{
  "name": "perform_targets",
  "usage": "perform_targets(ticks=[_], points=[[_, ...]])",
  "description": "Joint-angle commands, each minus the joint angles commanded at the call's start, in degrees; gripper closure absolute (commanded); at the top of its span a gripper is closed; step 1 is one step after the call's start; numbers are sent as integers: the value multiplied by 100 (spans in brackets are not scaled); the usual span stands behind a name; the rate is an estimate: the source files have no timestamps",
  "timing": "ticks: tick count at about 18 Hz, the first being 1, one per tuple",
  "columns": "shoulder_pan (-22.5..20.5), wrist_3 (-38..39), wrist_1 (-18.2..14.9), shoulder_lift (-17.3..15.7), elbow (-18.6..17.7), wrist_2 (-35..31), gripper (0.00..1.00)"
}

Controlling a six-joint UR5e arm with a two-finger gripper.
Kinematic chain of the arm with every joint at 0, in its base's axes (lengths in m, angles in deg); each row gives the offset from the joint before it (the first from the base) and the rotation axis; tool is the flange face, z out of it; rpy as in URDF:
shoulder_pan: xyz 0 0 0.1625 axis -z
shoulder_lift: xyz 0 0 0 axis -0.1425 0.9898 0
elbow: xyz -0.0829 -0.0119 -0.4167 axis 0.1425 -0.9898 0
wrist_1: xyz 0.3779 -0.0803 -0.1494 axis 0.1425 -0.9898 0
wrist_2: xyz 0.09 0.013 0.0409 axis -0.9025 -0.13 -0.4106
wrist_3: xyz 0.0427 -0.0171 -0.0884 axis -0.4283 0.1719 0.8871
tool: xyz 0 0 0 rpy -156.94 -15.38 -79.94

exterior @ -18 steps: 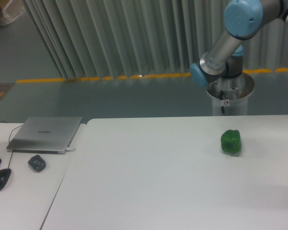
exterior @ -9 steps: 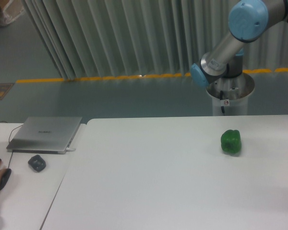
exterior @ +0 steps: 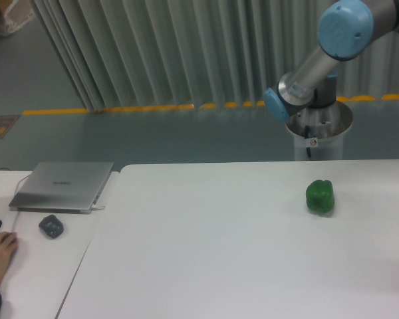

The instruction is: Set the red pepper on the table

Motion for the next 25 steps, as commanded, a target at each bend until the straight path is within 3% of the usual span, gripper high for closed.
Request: perform_targets(ticks=[1,3,8,10,14,17,20,25], points=[[0,0,0,0,0,0,19],[0,0,-9,-17,-9,9,52],[-26,-9,-26,-105,-53,35,60],[-9,9,-70,-298,-192,35,65],[9,-9,-88,-562,-422,53,65],[-26,0,-473,-878,-536,280,65],[-18,44,-1105,-1264,-562,536,65],[368,62,-2055,-1704,-589,545,65]])
